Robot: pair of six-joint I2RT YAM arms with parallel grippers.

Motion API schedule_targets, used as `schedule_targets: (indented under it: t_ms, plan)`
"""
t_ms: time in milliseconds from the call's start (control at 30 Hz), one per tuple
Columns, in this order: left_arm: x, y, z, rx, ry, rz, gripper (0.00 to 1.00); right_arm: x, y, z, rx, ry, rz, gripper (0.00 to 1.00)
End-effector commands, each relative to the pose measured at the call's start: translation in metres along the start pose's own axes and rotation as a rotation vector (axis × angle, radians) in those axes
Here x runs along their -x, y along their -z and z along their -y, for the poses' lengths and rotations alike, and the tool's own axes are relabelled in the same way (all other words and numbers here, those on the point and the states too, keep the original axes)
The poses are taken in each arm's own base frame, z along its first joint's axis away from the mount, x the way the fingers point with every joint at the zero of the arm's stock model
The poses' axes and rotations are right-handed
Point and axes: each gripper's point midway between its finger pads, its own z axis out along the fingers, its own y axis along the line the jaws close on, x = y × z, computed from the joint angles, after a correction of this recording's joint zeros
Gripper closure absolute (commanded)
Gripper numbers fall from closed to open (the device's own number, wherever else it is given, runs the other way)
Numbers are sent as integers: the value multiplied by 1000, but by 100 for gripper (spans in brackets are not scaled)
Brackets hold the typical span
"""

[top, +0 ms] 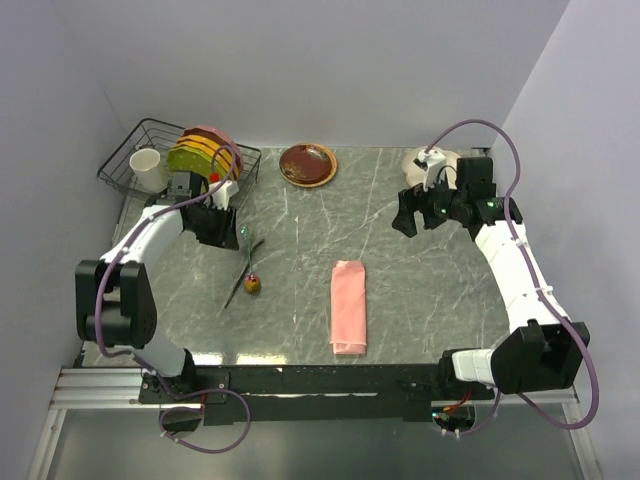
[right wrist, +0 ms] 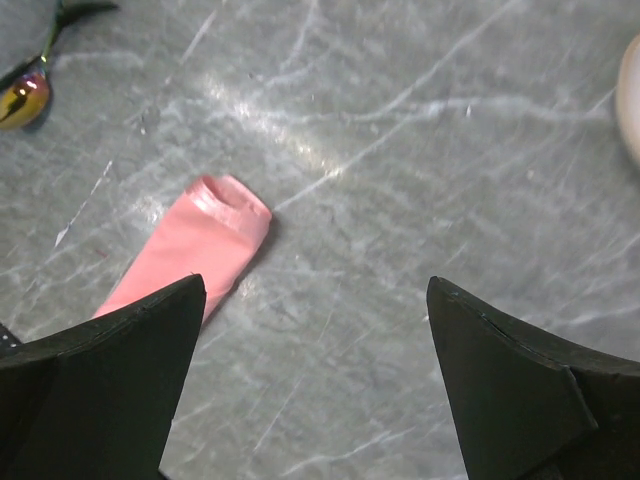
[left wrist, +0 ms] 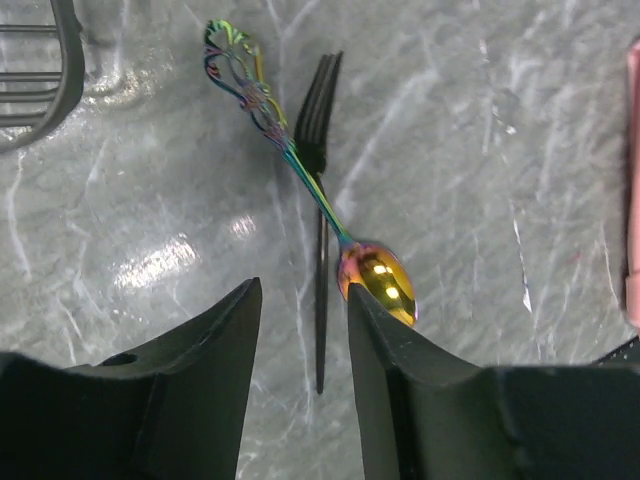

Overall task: Fold the napkin into a case and place the utensils inside
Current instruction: Pick up the spoon from the center of the board.

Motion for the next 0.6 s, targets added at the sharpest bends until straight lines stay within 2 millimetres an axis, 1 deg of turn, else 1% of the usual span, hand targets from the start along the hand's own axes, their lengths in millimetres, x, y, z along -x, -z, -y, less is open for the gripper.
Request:
schedule_targets:
  t_ms: [0,100,133,167,300,367,567]
  plan:
    - [25,-16,-9,31,74,56,55,3,7,4,-40,-54,-15,0]
    - [31,-29,-9,20,173,71,56,1,4,7,-54,-78,-25,0]
    - [38,-33,-12,26,183,94,57,1,4,7,-57,-81,-25,0]
    - [38,-39,-15,28,203,91,57,1,4,9,-61,-85,-27,0]
    - [48,-53,-16,4,254,107,57,4,6,10,-70,-89,-27,0]
    - [52,-60,-18,-8,267,115,55,5,7,10,-75,-89,-26,0]
    - [55,-78,-24,-6,328,109,54,5,8,12,-81,-87,-32,0]
